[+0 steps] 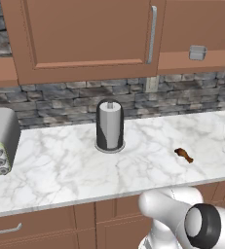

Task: Retrieve the tupperware from the cabinet, then place the raw meat into the tupperware to avoid contamination.

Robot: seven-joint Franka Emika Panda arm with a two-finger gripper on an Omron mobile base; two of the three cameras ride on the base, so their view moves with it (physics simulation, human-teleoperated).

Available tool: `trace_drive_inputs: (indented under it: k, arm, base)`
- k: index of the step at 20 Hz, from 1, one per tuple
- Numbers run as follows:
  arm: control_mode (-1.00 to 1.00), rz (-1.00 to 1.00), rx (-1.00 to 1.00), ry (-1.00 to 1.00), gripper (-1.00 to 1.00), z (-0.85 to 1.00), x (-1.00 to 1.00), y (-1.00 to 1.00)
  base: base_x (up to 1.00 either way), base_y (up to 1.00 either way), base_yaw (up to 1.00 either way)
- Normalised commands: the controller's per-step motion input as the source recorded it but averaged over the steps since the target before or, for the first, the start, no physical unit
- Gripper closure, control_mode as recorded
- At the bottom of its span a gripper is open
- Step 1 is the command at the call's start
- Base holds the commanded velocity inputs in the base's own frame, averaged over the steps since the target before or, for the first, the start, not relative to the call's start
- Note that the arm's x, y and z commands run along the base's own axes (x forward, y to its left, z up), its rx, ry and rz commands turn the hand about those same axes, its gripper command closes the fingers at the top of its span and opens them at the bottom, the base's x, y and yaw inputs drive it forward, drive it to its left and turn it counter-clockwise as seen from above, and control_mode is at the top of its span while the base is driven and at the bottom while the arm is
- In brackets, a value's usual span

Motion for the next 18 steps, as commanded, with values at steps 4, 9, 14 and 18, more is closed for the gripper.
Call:
trace_drive_inputs:
  k: [4,9,14,18]
  arm:
    - [-1.0,0.05,-0.04,0.09,-1.0,0.0,0.01,0.28]
    - [-1.0,0.03,-0.07,0.21,-1.0,0.0,-0.02,0.01]
    - [-1.0,0.05,-0.09,0.21,-1.0,-0.05,-0.1,-0.01]
    - [-1.0,0.05,-0.07,0.17,-1.0,-0.18,-0.11,-0.03]
  base:
    - [0.0,0.0,0.0]
    - [0.0,0.0,0.0]
    - [0.0,0.0,0.0]
    - [0.0,0.0,0.0]
